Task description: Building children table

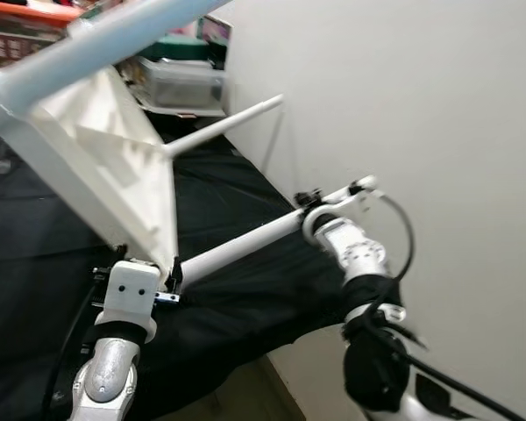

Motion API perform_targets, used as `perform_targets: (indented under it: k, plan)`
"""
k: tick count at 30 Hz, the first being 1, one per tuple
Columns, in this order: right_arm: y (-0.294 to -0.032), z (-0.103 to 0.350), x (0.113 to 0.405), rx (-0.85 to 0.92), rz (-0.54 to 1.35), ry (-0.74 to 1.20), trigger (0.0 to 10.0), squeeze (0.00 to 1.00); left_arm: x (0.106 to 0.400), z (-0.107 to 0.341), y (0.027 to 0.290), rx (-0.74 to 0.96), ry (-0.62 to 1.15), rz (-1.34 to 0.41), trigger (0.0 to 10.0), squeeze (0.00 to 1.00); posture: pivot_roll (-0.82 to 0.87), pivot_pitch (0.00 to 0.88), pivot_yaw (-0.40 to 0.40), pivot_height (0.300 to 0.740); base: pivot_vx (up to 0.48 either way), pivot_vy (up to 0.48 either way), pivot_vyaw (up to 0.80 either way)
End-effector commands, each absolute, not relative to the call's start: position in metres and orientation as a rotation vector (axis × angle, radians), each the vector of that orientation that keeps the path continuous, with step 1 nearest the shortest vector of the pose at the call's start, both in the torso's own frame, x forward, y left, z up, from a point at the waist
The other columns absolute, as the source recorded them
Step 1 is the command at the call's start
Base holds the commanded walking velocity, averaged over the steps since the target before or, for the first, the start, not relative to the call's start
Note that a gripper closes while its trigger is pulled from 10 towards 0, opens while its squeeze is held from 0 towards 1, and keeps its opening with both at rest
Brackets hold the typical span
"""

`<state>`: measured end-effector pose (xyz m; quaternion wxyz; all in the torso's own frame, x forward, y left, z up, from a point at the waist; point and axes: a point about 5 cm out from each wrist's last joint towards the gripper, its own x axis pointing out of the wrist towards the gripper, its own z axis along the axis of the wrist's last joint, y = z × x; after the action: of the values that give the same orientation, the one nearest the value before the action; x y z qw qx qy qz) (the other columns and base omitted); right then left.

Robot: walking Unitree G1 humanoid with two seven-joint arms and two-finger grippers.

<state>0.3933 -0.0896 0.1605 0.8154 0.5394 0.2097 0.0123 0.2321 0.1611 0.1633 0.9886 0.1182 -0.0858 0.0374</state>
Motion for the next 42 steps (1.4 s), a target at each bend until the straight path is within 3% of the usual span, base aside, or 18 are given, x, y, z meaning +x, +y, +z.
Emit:
perform_targets:
  k: [1, 8, 9, 11, 12, 24, 29, 32, 35, 37, 42]
  plan:
    - [-0.054, 0.113, 0.368, 1.002, 0.042, 0.774, 0.0, 0.00, 0.232, 0.168, 0.159, 0.237, -0.197, 0.080, 10.0, 0.00, 0.16, 0.000, -0.203, 0.740, 0.000, 0.000, 0.00]
    - [-0.047, 0.113, 0.367, 0.964, -0.003, 0.775, 0.2, 0.00, 0.232, 0.169, 0.158, 0.233, -0.204, 0.074, 10.0, 0.00, 0.17, 0.000, -0.203, 0.740, 0.000, 0.000, 0.00]
    - [-0.047, 0.111, 0.367, 0.934, -0.028, 0.783, 4.2, 0.00, 0.231, 0.169, 0.157, 0.233, -0.204, 0.073, 10.0, 0.00, 0.17, 0.000, -0.204, 0.740, 0.000, 0.000, 0.00]
    - [-0.047, 0.111, 0.367, 0.934, -0.028, 0.783, 4.2, 0.00, 0.231, 0.169, 0.157, 0.233, -0.204, 0.073, 10.0, 0.00, 0.17, 0.000, -0.204, 0.740, 0.000, 0.000, 0.00]
    - [-0.053, 0.106, 0.366, 0.902, -0.077, 0.792, 10.0, 1.00, 0.231, 0.169, 0.158, 0.234, -0.203, 0.073, 10.0, 0.00, 0.17, 0.000, -0.206, 0.740, 0.000, 0.000, 0.00]
    - [-0.084, 0.099, 0.367, 0.892, -0.194, 0.787, 10.0, 1.00, 0.231, 0.169, 0.157, 0.233, -0.198, 0.072, 10.0, 0.00, 0.15, 0.000, -0.203, 0.740, 0.000, 0.000, 0.00]
    - [-0.111, 0.110, 0.366, 0.966, -0.265, 0.764, 10.0, 1.00, 0.230, 0.168, 0.157, 0.232, -0.196, 0.074, 10.0, 0.00, 0.14, 0.000, -0.207, 0.740, 0.000, 0.000, 0.00]
    - [-0.135, 0.113, 0.353, 1.027, -0.358, 0.750, 10.0, 1.00, 0.229, 0.167, 0.157, 0.231, -0.193, 0.078, 10.0, 0.00, 0.12, 0.000, -0.209, 0.740, 0.000, 0.000, 0.00]
    - [-0.135, 0.113, 0.353, 1.027, -0.358, 0.750, 10.0, 1.00, 0.229, 0.167, 0.157, 0.231, -0.193, 0.078, 10.0, 0.00, 0.12, 0.000, -0.209, 0.740, 0.000, 0.000, 0.00]
    - [-0.154, 0.121, 0.333, 1.065, -0.417, 0.733, 10.0, 1.00, 0.229, 0.165, 0.157, 0.228, -0.189, 0.073, 10.0, 0.00, 0.10, 0.000, -0.196, 0.740, 0.000, 0.000, 0.00]
    - [-0.162, 0.142, 0.318, 1.048, -0.386, 0.686, 10.0, 1.00, 0.229, 0.163, 0.155, 0.224, -0.184, 0.062, 10.0, 0.00, 0.09, 0.000, -0.196, 0.740, 0.000, 0.000, 0.00]
